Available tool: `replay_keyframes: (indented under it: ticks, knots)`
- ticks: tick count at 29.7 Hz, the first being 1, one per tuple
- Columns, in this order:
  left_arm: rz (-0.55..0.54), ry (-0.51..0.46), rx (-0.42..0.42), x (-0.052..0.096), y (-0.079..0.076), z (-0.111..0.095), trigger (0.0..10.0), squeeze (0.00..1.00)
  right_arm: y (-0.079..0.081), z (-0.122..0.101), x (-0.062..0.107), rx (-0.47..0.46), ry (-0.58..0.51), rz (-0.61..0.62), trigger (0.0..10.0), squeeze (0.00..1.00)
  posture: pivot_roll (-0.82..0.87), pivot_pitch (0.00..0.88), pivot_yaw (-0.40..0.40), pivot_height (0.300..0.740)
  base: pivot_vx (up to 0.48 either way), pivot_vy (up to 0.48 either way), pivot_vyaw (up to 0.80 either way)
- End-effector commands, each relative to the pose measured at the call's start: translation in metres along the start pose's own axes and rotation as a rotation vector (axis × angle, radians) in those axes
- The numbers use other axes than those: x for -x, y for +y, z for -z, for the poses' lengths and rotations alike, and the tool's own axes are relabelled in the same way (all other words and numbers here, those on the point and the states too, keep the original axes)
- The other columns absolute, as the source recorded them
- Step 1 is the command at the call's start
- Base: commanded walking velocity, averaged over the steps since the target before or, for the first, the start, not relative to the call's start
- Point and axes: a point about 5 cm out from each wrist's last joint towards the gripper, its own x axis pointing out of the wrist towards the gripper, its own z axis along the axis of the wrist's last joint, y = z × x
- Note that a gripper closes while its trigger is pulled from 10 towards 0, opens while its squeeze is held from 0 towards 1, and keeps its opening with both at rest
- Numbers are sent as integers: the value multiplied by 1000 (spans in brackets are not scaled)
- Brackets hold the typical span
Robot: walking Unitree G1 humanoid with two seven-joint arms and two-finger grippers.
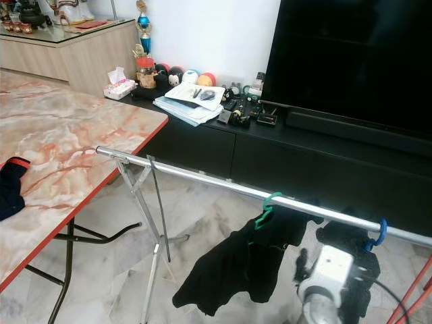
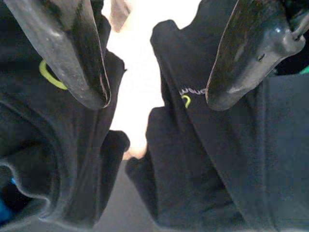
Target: Hang hanger
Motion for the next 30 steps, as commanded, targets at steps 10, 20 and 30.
replay_keyframes:
  ticks: [10,20,30]
  knots:
    - [46,-4,24,1,-18,3,10000,0,32,43,-8,141,197,-343,10000,0,223,0,-72,740,0,0,0]
    - [53,-4,25,1,-19,3,10000,0,26,92,-17,208,418,-312,10000,0,202,0,-65,740,0,0,0]
    - [47,-7,22,1,-15,4,10000,0,7,144,11,215,651,-216,10000,0,218,0,-50,740,0,0,0]
